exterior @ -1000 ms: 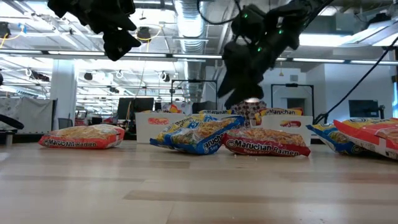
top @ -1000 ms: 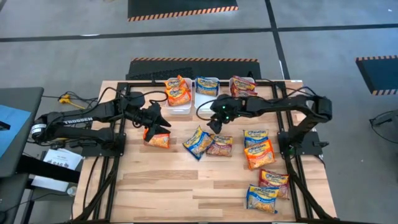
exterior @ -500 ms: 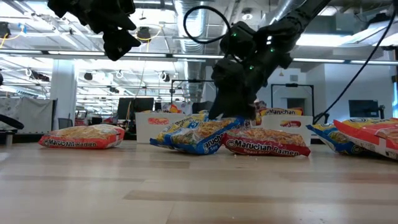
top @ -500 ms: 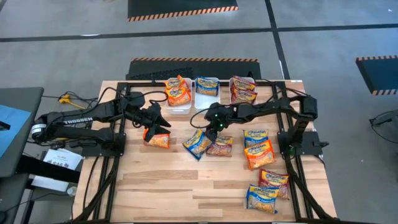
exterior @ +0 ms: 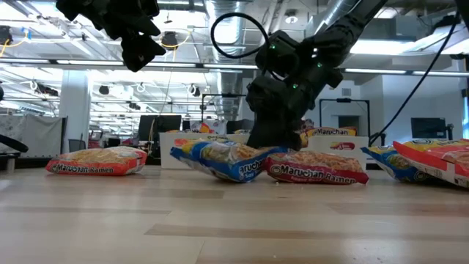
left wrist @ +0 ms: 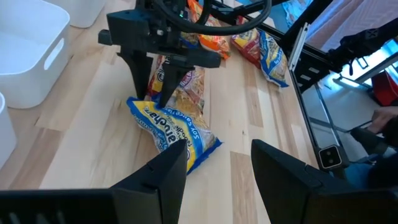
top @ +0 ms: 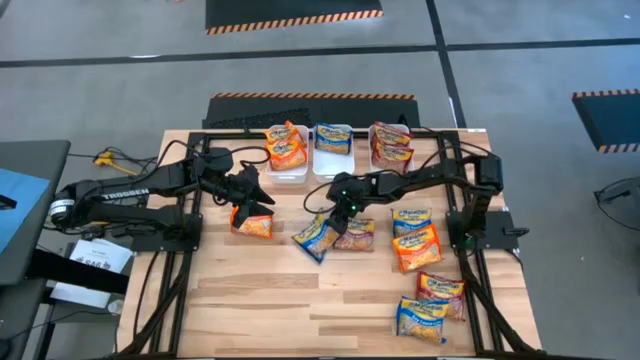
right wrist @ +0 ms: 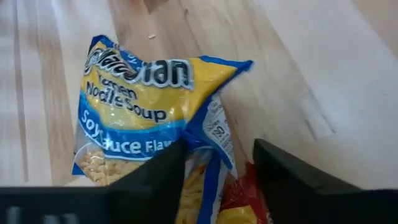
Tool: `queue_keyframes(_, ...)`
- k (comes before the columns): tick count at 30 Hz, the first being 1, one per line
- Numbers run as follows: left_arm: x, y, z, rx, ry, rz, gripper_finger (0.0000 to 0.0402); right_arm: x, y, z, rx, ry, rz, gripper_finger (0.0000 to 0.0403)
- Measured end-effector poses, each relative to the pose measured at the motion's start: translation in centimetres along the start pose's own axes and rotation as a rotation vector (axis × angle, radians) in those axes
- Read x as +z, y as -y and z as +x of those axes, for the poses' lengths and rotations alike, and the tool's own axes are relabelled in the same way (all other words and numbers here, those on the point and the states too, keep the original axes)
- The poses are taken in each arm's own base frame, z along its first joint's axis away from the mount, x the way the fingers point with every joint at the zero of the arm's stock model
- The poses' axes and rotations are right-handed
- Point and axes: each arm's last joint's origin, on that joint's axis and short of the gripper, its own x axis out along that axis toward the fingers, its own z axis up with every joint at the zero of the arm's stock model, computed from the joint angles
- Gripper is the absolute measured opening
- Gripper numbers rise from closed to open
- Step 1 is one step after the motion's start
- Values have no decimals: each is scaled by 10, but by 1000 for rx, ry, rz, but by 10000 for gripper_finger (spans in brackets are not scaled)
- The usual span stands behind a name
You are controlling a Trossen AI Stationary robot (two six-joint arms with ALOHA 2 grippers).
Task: Sort Maruchan noodles
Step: Put the blue noodle pack into the middle white bin
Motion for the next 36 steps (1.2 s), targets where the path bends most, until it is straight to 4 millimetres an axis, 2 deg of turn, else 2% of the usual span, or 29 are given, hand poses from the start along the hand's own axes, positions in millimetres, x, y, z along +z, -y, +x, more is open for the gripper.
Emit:
queue_keyframes(8,0,-1,0,29,6,26,164,-3,-5,1,7,-7,4,37)
queue_keyframes(10,0,-1,0,31,7,26,164,-2,-6,1,11,1,-1,13)
queue_keyframes(15,0,-1,0,32,1,22,164,3,-15,0,28,24,-32,7)
queue_keyframes(20,-3,-2,0,48,-27,6,164,14,-35,-8,34,66,-125,5)
queue_keyframes(24,-5,-3,0,78,-38,-2,164,22,-53,-23,-16,77,-206,5)
queue_keyframes(29,-6,-4,0,116,-48,34,164,29,-65,-44,-46,92,-231,4)
queue_keyframes(33,-6,-5,0,117,-51,60,164,28,-64,-55,-75,74,-220,4)
queue_keyframes(36,-6,-5,0,116,-52,83,164,25,-55,-53,-106,27,-180,4)
